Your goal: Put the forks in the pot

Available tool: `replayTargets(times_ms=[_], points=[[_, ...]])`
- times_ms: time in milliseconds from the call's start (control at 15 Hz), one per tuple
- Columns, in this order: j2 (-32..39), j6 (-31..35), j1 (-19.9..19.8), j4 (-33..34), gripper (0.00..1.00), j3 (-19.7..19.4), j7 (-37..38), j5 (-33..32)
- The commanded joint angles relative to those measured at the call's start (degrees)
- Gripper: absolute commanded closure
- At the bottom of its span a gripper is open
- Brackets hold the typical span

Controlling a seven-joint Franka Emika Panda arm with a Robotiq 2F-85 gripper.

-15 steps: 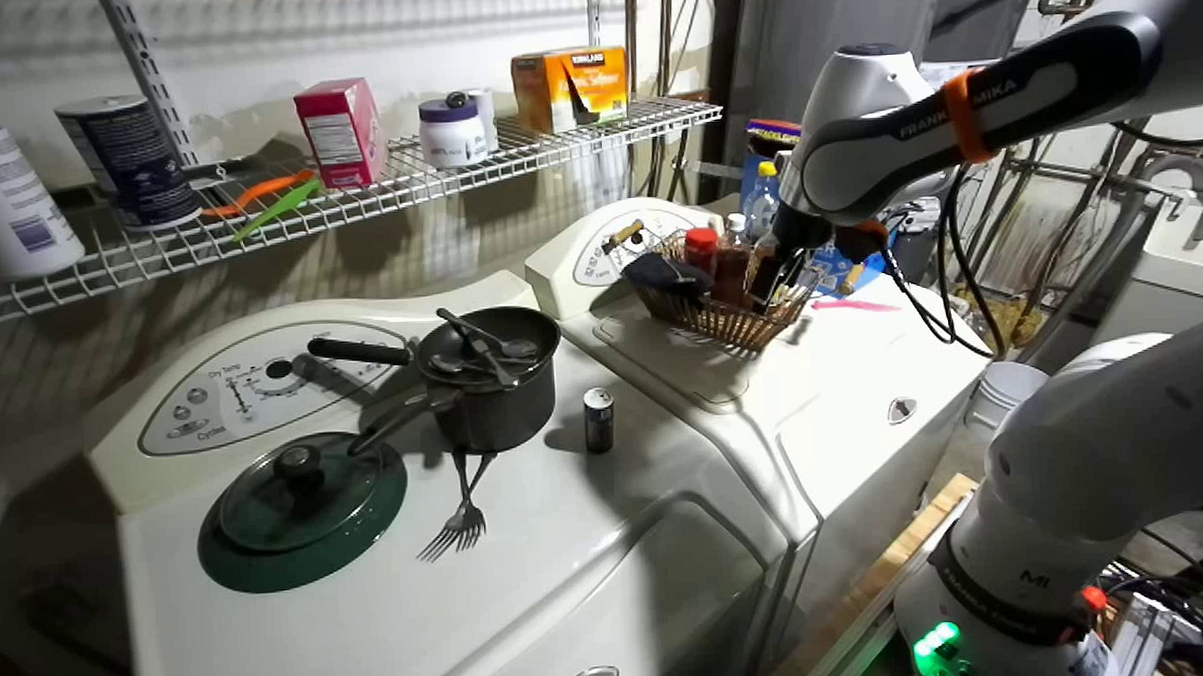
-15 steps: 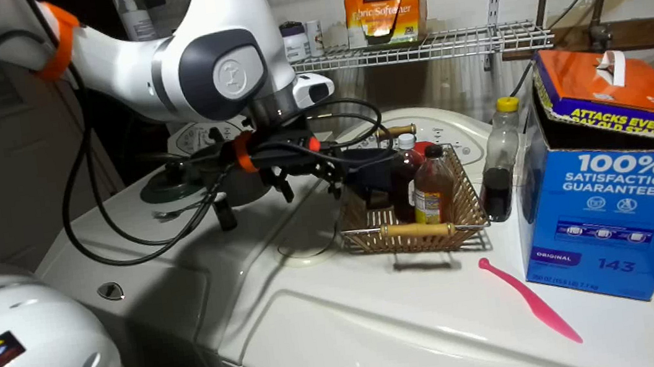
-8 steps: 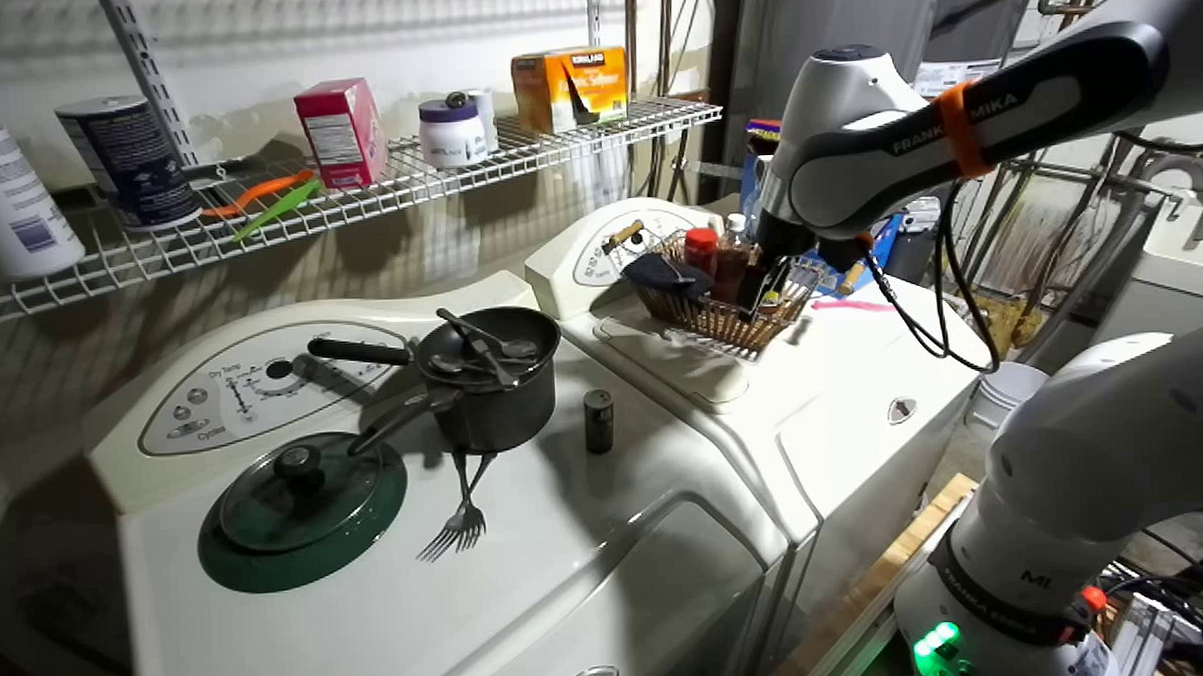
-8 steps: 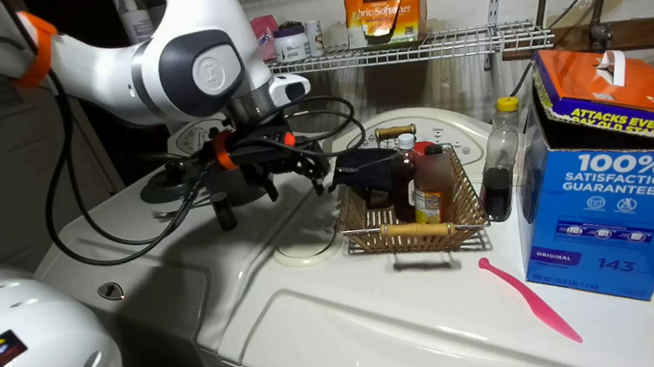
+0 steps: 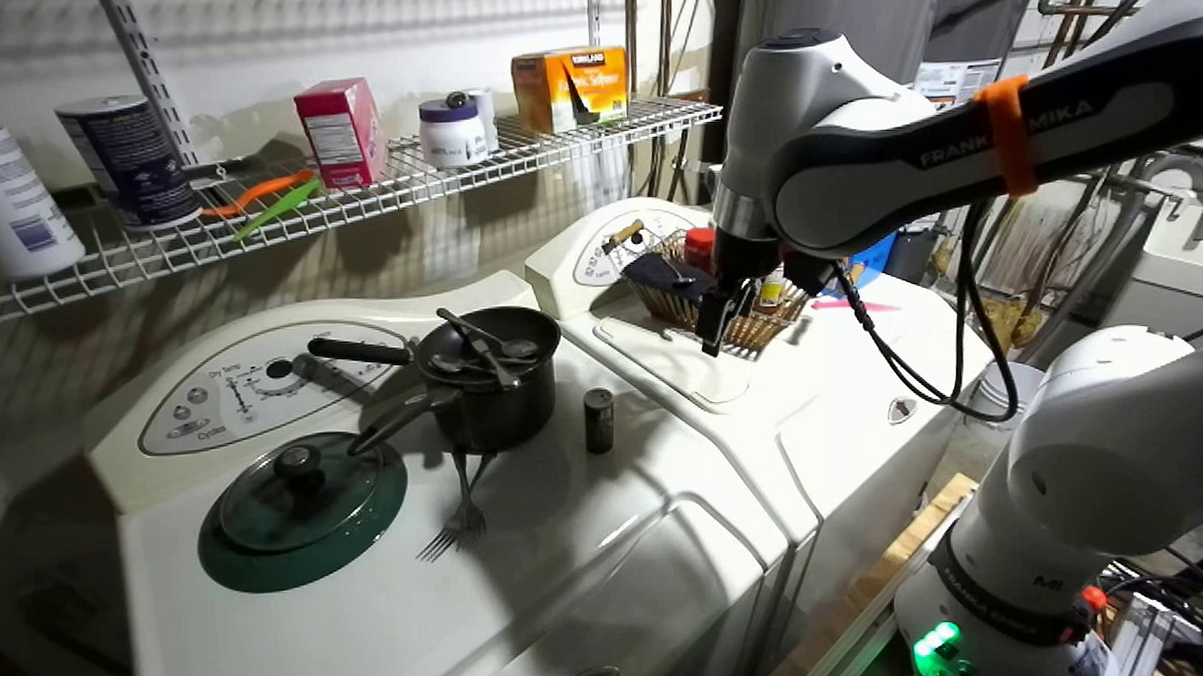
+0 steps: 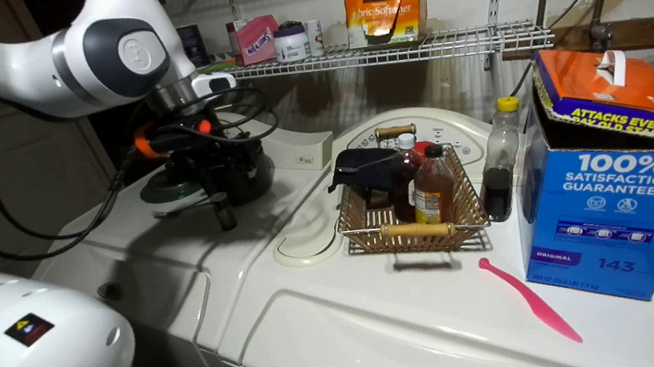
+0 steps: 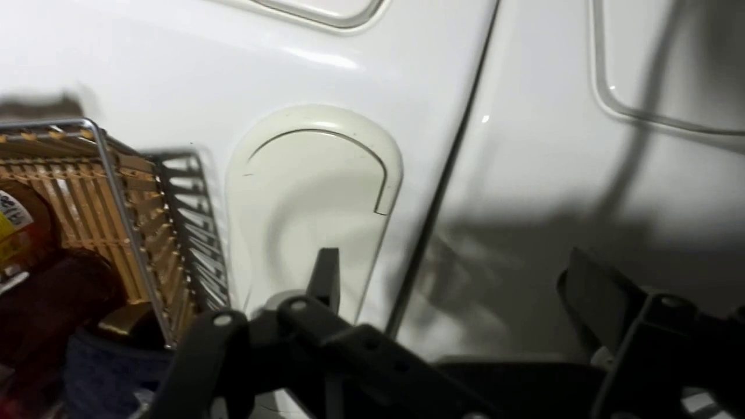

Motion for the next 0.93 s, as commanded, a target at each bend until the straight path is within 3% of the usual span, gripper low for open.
replayTargets(times_ms=[0, 400, 667, 867], points=[[-1.6, -2.1, 5.8, 0.1, 0.00, 0.9, -2.0, 3.4], [0.5, 1.9, 16.0, 0.1, 0.00, 0.4, -13.2, 6.4], [3.0, 5.5, 20.6, -0.1, 0.00, 0.5, -19.1, 7.2], [6.1, 7.4, 22.4, -0.1, 0.00, 1.3, -19.6, 8.1]])
